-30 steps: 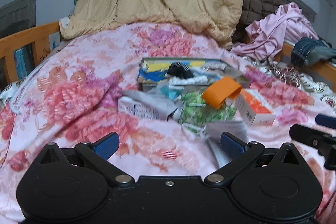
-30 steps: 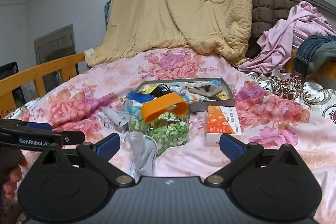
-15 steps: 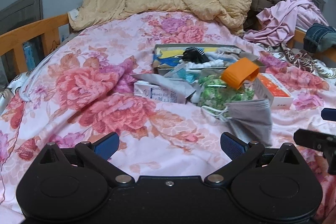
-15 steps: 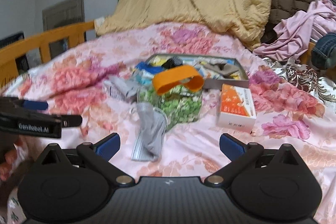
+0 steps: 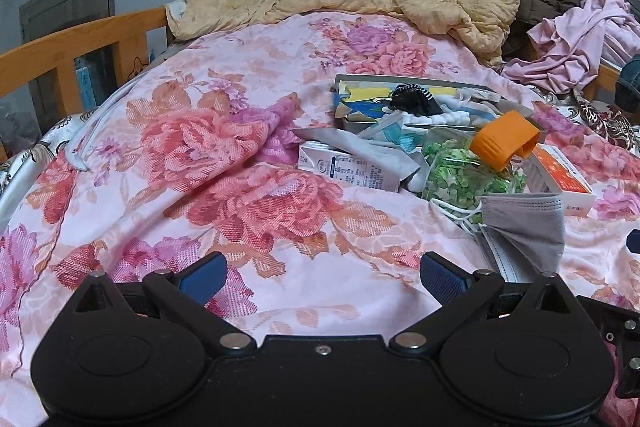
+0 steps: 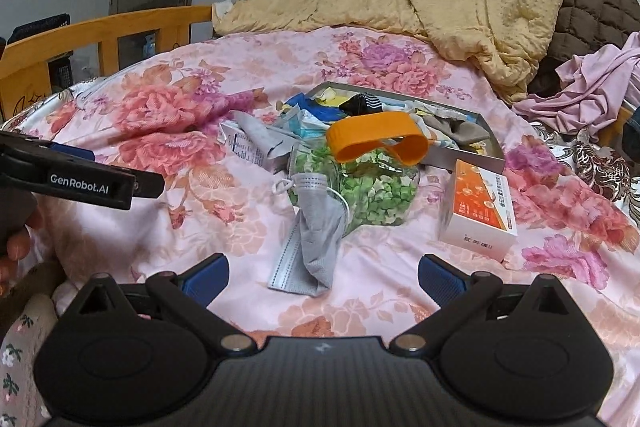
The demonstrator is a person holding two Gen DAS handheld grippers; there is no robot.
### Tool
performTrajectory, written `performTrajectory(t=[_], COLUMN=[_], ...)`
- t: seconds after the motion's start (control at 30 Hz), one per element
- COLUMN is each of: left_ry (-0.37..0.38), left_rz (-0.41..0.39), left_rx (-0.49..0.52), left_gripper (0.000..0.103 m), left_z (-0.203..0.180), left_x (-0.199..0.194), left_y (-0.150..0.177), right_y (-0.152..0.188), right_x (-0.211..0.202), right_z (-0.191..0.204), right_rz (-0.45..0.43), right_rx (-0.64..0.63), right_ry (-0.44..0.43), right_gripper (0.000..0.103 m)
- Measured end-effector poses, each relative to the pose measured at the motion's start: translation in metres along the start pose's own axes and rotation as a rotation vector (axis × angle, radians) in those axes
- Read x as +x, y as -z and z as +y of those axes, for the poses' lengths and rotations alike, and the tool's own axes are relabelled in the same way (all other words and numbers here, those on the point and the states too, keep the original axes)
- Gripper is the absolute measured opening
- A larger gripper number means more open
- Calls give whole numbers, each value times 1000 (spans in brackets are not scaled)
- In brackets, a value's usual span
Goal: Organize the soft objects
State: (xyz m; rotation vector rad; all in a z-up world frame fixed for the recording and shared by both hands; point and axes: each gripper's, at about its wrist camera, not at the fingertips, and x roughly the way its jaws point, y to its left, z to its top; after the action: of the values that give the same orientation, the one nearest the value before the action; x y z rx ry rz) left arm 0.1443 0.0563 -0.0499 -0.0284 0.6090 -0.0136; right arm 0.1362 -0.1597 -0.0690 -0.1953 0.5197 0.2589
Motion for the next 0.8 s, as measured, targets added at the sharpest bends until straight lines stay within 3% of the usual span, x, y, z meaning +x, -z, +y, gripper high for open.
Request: performTrajectory(t=[0.2,0.43,0.8], left_ry=[31,130,287], left_rz=[23,46,114], left_rx=[-29,-43,-140], left_gripper=[102,102,102], left_z=[-3,-12,-28], left_x=[8,17,58], left_y=[-10,-28,-60], right_y=[-2,-11,-12], right_x=[10,24,64], right_z=[1,2,-15], right_rz=[-16,-53,-5], right_rx=[-34,-183,-183], right_ry=[-54,-31,-61], right_gripper=[103,103,103])
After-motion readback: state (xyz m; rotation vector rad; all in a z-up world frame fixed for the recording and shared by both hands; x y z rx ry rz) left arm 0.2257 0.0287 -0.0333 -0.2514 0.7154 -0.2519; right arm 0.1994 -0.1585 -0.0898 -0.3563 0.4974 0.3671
